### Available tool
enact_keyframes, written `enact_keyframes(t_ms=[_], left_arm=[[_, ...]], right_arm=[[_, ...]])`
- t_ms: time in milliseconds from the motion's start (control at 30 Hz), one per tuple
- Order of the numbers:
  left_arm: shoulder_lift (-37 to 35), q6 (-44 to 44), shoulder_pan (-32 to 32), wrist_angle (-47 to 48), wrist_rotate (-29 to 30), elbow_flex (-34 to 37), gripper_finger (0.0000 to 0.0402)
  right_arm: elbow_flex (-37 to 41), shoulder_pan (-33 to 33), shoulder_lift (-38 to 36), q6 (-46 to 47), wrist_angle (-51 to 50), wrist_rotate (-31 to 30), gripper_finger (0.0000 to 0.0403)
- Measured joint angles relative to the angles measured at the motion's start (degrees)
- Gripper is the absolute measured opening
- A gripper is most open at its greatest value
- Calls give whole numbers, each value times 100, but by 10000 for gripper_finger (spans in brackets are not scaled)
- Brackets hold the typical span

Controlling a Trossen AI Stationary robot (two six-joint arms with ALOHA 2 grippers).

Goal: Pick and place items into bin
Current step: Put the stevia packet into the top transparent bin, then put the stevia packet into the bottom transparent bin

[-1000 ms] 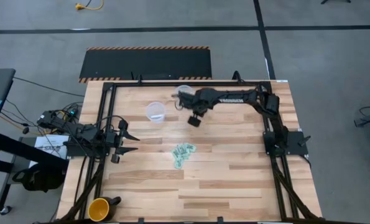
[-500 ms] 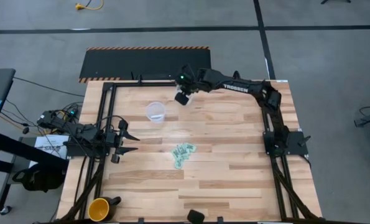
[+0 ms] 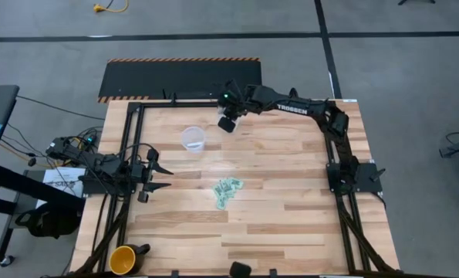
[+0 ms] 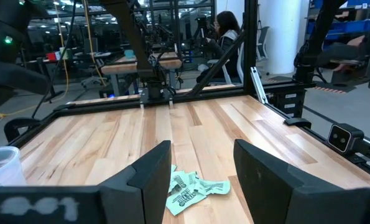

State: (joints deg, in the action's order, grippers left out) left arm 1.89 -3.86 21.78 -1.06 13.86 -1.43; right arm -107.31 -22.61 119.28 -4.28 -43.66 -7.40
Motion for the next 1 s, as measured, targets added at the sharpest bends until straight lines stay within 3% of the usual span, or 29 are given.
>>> enact_keyframes(t_ms=[233,467,567,833,1000], left_arm=[[0,0,-1,-2,1,-1,166],[0,0,0,-1,0,-2,166],[0,0,0,0,-1,-1,166],[-1,0,-1,0,1,0,166],[0,0,-1,0,-1,0,166]], right_arm=[[0,89,0,-192,35,-6,84],[0,99,2,-335,88,202,91],[0,145,2,-714,87,947,91],[72,159,2,-1943,-190,4013,91],[672,173,9,-1973,-184,4221,80]])
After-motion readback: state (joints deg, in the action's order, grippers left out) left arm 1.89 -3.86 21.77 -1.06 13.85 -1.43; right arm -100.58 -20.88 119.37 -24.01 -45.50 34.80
